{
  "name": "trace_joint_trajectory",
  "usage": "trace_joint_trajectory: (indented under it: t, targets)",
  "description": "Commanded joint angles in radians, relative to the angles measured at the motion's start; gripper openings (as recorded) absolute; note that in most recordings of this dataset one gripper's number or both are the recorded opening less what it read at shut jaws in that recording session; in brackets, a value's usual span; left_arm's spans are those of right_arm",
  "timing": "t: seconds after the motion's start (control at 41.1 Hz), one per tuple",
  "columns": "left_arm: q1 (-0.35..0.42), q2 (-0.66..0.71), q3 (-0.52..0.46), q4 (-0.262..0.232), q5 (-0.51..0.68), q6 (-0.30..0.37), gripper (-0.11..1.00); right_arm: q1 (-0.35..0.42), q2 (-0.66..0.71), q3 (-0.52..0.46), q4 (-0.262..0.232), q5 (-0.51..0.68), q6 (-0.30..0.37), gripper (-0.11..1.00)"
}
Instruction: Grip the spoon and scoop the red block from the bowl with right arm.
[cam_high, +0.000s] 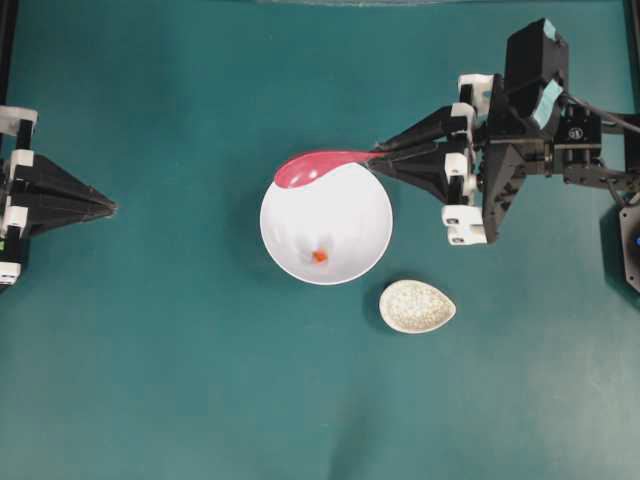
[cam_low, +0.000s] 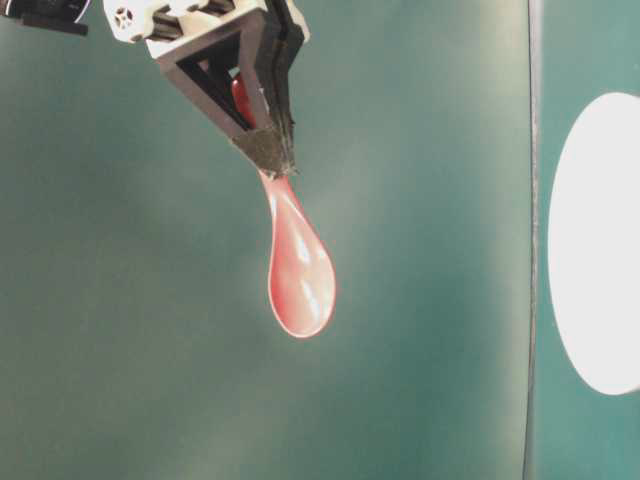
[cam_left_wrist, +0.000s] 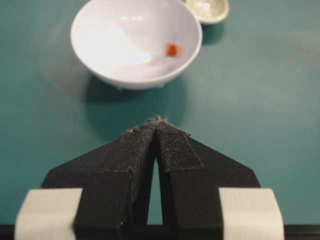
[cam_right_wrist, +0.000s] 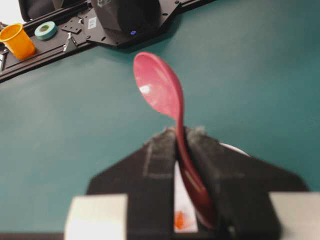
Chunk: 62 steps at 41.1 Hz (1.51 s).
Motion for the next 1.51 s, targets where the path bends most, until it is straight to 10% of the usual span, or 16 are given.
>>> trace_joint_trajectory:
  t: [0.0, 1.483]
  targets:
    - [0.0, 0.003, -0.029, 0.0, 0.008, -0.002, 0.0, 0.0, -0.018, -0.015, 0.0, -0.005, 0.003, 0.07]
    - [0.0, -0.003, -0.018, 0.002, 0.08, -0.002, 0.0, -0.021, -0.028, -0.071, 0.15, 0.072, 0.012, 0.07]
